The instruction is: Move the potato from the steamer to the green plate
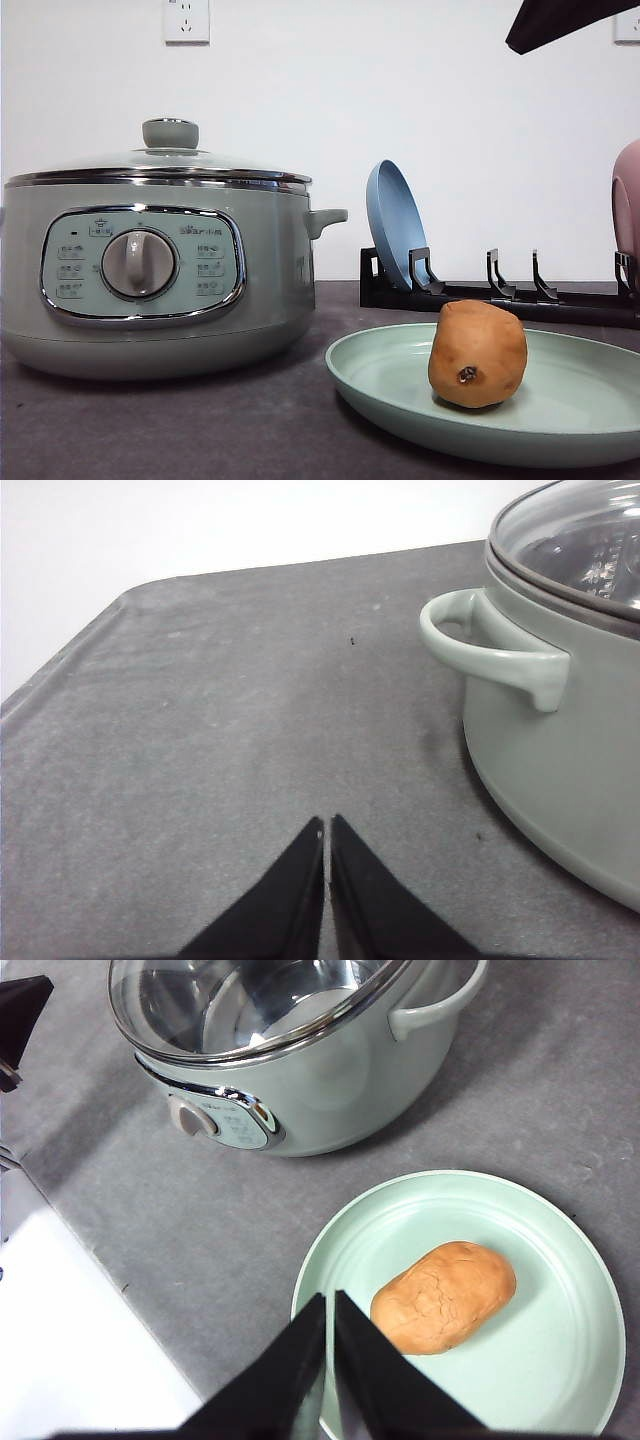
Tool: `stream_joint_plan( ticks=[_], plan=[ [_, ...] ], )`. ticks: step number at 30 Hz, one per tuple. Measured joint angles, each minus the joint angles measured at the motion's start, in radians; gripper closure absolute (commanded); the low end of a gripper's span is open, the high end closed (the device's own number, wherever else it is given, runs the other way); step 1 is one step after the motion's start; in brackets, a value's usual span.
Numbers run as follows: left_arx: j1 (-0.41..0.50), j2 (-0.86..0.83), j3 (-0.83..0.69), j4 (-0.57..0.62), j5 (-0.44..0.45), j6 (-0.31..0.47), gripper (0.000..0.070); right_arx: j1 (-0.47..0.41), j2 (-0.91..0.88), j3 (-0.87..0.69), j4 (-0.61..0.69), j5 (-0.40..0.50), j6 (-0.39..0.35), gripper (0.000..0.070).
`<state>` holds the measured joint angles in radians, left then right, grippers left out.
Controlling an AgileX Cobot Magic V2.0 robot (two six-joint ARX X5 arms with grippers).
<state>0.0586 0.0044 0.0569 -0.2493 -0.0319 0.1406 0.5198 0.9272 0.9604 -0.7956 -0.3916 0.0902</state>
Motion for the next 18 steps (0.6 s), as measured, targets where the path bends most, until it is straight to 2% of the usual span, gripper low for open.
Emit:
stream_joint_plan(
  ticks=[18],
  plan=[
    [0.000, 0.000, 0.000, 0.000, 0.000, 0.000, 0.0698, 0.000, 0.000, 0.000, 0.000, 0.000, 0.000, 0.0700]
  ],
)
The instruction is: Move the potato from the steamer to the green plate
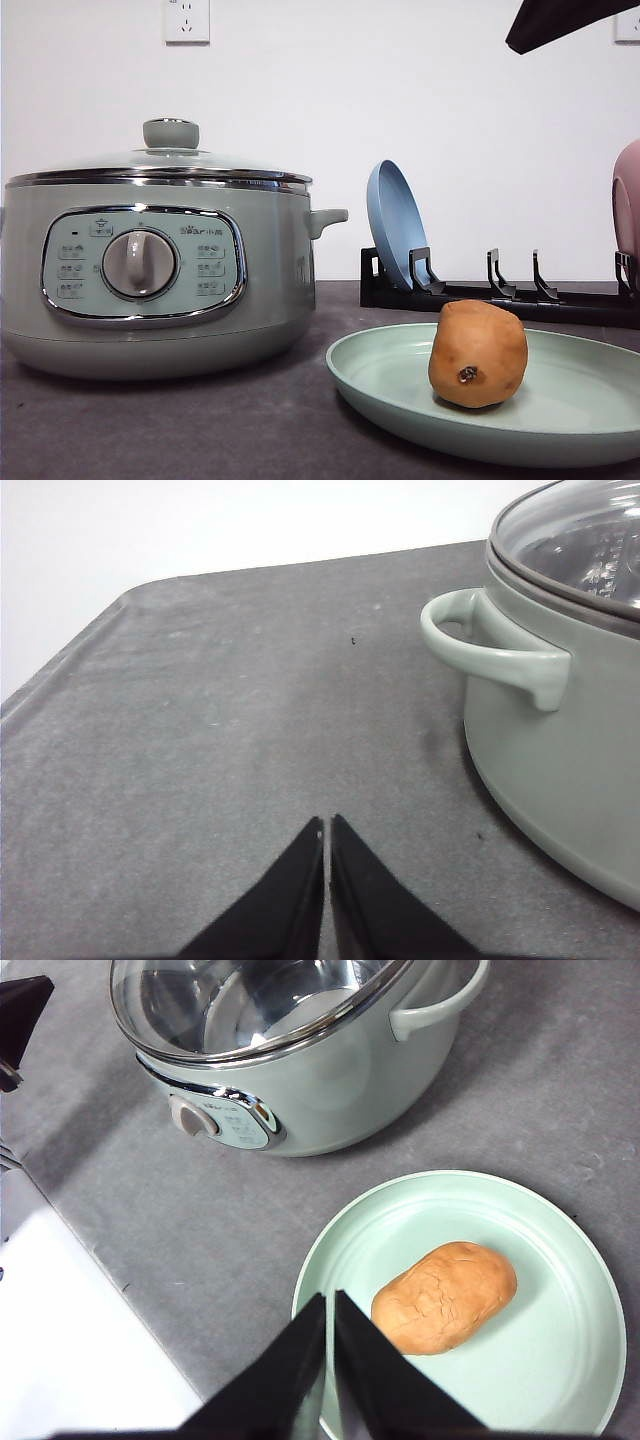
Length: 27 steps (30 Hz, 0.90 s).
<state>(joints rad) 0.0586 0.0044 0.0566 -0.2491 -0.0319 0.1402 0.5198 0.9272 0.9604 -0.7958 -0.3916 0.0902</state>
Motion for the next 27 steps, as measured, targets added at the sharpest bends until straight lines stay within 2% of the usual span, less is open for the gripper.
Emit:
stream_joint_plan(
  ticks=[8, 11, 14, 18, 23, 27],
  plan=[
    [0.000, 0.000, 0.000, 0.000, 0.000, 0.000, 0.0698, -0.001, -0.001, 0.000, 0.000, 0.000, -0.004, 0.0700],
    [0.000, 0.000, 0.000, 0.000, 0.000, 0.000, 0.0698, -0.031, -0.025, 0.000, 0.000, 0.002, -0.034, 0.0700],
    [0.000, 0.000, 0.000, 0.000, 0.000, 0.000, 0.0698, -0.096, -0.081, -0.001, 0.022, 0.003, -0.083, 0.0700],
    [0.000, 0.000, 0.000, 0.000, 0.000, 0.000, 0.0698, -0.235, -0.195, -0.040, 0.171, 0.002, -0.108, 0.0700],
    [0.000, 0.000, 0.000, 0.000, 0.000, 0.000, 0.0698, -0.417, -0.366, -0.188, 0.313, 0.006, -0.119, 0.0700],
    [0.000, 0.000, 0.000, 0.001, 0.000, 0.000, 0.0698, -0.505, -0.501, -0.343, 0.454, 0.040, -0.121, 0.0700]
  ],
)
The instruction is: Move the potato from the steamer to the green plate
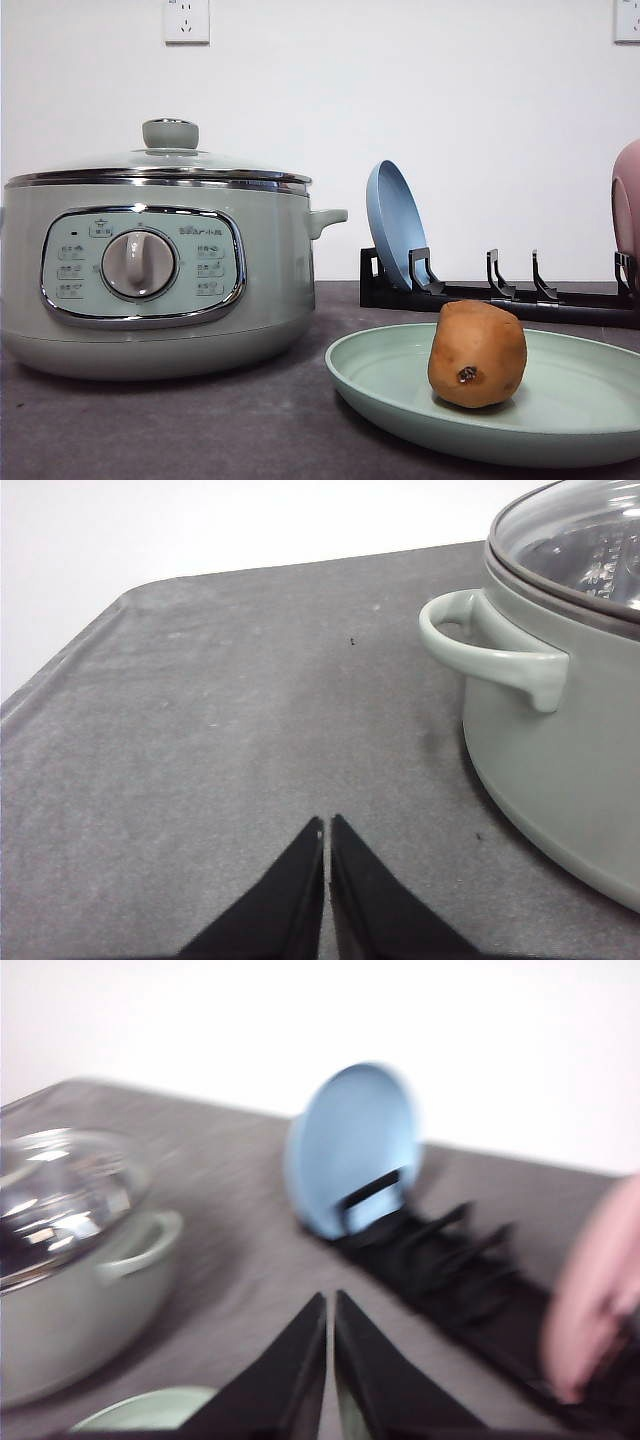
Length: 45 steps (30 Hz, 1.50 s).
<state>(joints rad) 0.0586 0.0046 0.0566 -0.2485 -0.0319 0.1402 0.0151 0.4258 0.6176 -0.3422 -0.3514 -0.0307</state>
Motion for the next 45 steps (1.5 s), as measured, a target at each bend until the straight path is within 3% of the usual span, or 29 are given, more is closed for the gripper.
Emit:
stream_joint_plan(
  ticks=[10, 19, 31, 45],
  plan=[
    [0.000, 0.000, 0.000, 0.000, 0.000, 0.000, 0.0698, -0.030, -0.270, -0.356, 0.218, 0.128, 0.002, 0.0700],
    [0.000, 0.000, 0.000, 0.000, 0.000, 0.000, 0.0698, -0.030, -0.402, -0.536, 0.234, 0.242, 0.044, 0.0700],
    [0.000, 0.000, 0.000, 0.000, 0.000, 0.000, 0.0698, -0.030, -0.420, -0.601, 0.176, 0.248, 0.112, 0.0700],
    [0.000, 0.000, 0.000, 0.000, 0.000, 0.000, 0.0698, -0.030, -0.420, -0.601, 0.180, 0.247, 0.117, 0.0700]
  ],
)
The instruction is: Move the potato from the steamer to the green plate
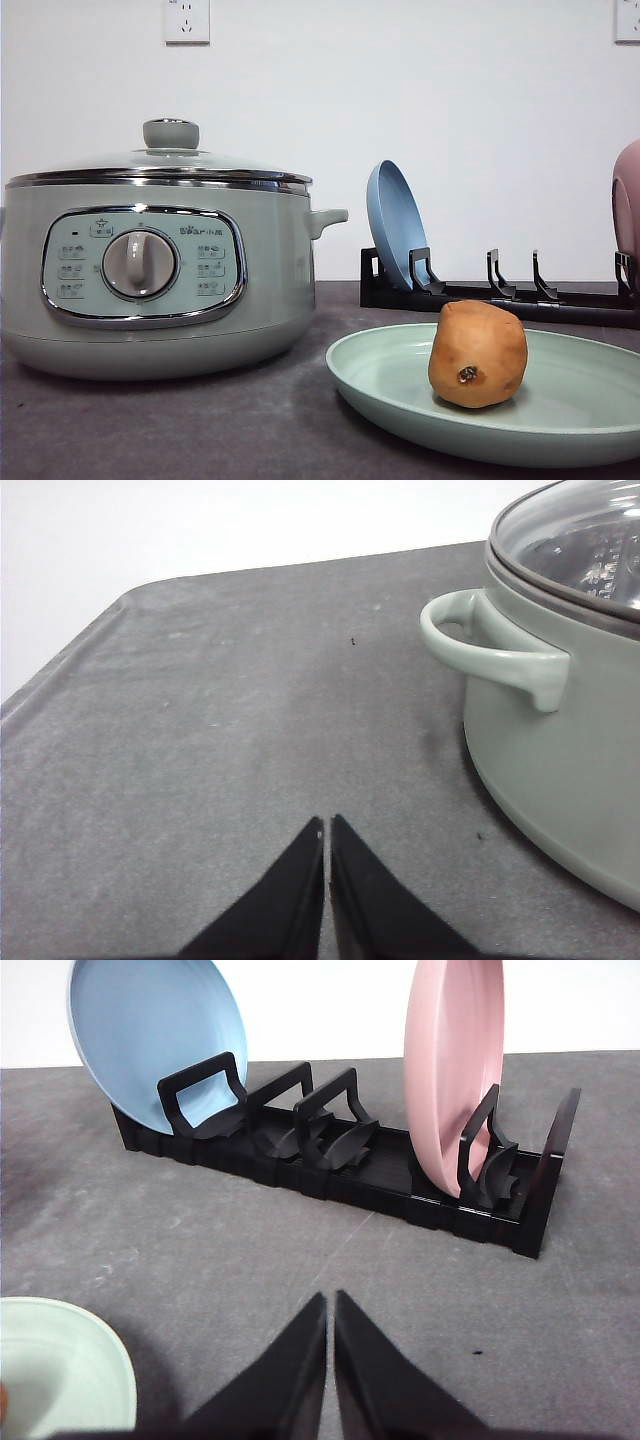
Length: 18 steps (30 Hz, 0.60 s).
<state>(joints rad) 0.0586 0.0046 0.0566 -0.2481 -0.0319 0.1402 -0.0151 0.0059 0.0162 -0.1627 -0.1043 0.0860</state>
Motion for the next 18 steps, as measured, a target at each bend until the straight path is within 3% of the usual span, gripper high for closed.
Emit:
stream_joint_plan(
  ticks=[18],
  plan=[
    [0.000, 0.000, 0.000, 0.000, 0.000, 0.000, 0.0698, 0.000, 0.000, 0.000, 0.000, 0.000, 0.000, 0.0700]
  ],
)
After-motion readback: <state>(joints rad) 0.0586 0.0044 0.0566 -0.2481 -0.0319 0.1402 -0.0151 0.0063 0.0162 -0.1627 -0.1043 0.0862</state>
